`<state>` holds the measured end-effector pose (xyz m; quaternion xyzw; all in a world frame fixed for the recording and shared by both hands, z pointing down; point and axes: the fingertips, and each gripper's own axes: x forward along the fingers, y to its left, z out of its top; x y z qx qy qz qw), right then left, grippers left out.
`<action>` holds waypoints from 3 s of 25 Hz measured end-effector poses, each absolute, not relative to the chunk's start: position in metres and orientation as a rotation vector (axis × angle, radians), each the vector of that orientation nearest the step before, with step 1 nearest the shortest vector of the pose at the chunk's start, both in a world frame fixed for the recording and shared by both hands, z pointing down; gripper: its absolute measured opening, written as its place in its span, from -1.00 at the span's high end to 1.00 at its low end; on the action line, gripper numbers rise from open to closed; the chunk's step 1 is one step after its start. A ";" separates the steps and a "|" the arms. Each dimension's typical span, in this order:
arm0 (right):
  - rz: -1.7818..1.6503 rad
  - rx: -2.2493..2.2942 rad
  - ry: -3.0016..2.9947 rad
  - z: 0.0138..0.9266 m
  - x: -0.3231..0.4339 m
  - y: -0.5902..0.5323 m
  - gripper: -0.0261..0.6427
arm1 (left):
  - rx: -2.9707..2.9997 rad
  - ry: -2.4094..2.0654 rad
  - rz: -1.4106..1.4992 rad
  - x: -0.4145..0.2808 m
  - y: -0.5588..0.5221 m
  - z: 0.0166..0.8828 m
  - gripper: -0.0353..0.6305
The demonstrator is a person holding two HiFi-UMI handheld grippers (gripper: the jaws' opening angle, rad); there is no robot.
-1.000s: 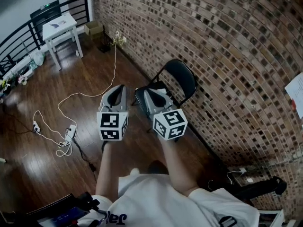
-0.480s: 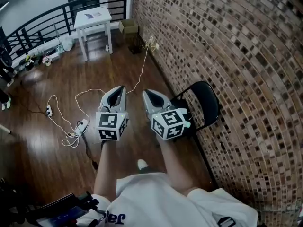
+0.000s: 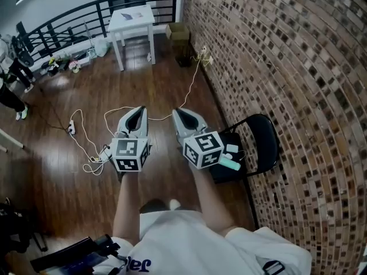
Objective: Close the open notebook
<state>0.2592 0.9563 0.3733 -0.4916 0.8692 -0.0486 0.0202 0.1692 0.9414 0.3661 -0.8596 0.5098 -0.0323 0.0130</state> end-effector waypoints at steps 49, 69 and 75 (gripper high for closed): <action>-0.145 -1.503 2.663 0.377 0.161 0.233 0.97 | -2.490 2.064 0.004 0.060 0.245 0.387 0.88; -0.175 -1.751 2.586 0.400 0.037 -0.091 0.97 | -2.331 2.173 0.000 -0.112 -0.077 0.411 0.88; -0.142 -1.806 2.590 0.406 0.016 -0.164 0.97 | -2.441 2.207 0.051 -0.135 -0.158 0.423 0.88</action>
